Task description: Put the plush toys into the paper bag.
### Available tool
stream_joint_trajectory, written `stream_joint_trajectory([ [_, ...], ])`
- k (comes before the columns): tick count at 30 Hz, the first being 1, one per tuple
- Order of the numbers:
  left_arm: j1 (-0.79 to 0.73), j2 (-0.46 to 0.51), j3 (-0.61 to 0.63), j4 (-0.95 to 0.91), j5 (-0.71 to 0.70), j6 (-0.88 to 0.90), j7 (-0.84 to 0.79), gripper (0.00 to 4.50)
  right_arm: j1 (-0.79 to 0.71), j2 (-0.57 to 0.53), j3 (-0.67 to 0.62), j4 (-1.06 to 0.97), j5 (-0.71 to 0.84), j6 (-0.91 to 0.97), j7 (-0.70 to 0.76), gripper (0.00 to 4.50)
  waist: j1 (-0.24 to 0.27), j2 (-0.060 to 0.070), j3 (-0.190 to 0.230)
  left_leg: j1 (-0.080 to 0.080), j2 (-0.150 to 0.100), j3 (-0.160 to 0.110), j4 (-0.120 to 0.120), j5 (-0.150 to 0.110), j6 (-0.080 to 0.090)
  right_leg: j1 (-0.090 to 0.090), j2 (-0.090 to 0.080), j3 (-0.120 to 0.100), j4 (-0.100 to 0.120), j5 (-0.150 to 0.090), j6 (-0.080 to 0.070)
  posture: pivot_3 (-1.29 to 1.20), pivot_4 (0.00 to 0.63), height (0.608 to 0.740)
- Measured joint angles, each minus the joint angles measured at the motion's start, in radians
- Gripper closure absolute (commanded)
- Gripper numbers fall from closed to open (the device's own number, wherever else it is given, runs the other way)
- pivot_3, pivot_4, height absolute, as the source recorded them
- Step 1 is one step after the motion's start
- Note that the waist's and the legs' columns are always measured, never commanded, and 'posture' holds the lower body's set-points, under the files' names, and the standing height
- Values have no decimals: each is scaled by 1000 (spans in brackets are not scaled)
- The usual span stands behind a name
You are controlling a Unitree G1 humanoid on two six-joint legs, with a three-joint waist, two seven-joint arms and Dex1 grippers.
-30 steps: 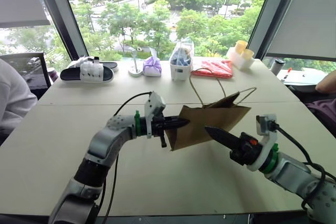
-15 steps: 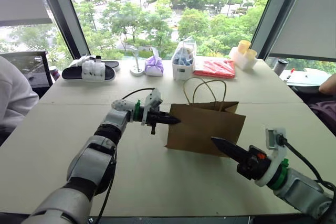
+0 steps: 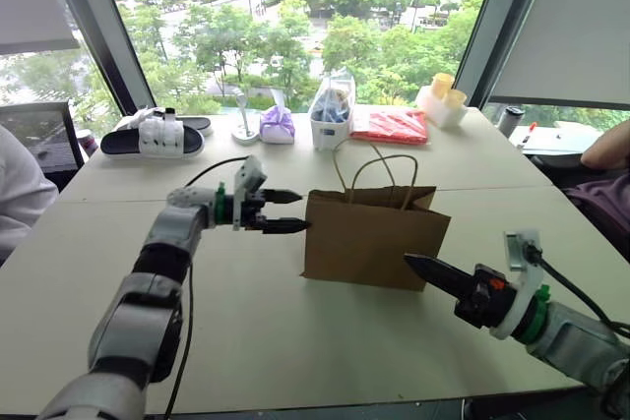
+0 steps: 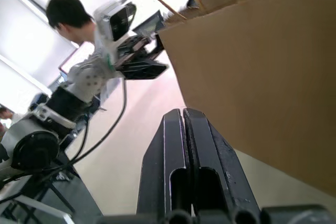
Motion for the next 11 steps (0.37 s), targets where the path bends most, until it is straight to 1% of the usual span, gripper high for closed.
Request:
stream_joint_trajectory([
  [1,92,22,24,-110,-30,80,40,295,-3,-15,-3,18,-7,8,16,4500,3,-1,1,-1,0,0,0,0,0,-1,0,0,0,0,0,0,150,740],
  [3,217,41,61,-271,-86,199,105,295,3,-27,-15,45,-8,17,40,4500,14,-2,1,-1,2,-2,2,0,-1,0,0,0,0,0,0,0,150,740],
  [4,299,52,96,-387,-111,248,158,295,3,-36,-18,54,-7,27,58,4500,19,-2,1,-2,2,-2,1,0,-1,0,0,0,-1,0,-1,0,150,740],
  [6,425,60,153,-542,-151,312,236,295,35,-57,-39,77,-8,40,86,4500,31,-1,1,0,1,-1,2,0,-1,4,-1,0,-4,0,-1,0,150,740],
  [7,486,52,190,-620,-181,360,294,295,48,-63,-47,87,-14,48,99,4500,38,-1,1,0,1,-1,2,0,-1,5,-1,0,-6,0,-1,0,150,740],
  [9,559,28,235,-729,-233,426,379,295,60,-72,-58,96,-20,55,119,4500,47,-1,1,-1,0,-1,4,0,-1,6,-2,0,-6,-1,-3,0,150,740],
  [10,602,7,258,-798,-258,450,430,295,61,-83,-62,100,-26,62,130,4500,48,-1,1,-1,0,-1,5,0,-1,6,-2,0,-7,-2,-4,0,150,740],
  [11,676,-40,290,-893,-290,471,496,295,65,-89,-75,103,-24,73,141,4500,46,-1,0,-1,0,1,5,0,-1,6,-3,1,-8,-2,-4,0,150,740],
])
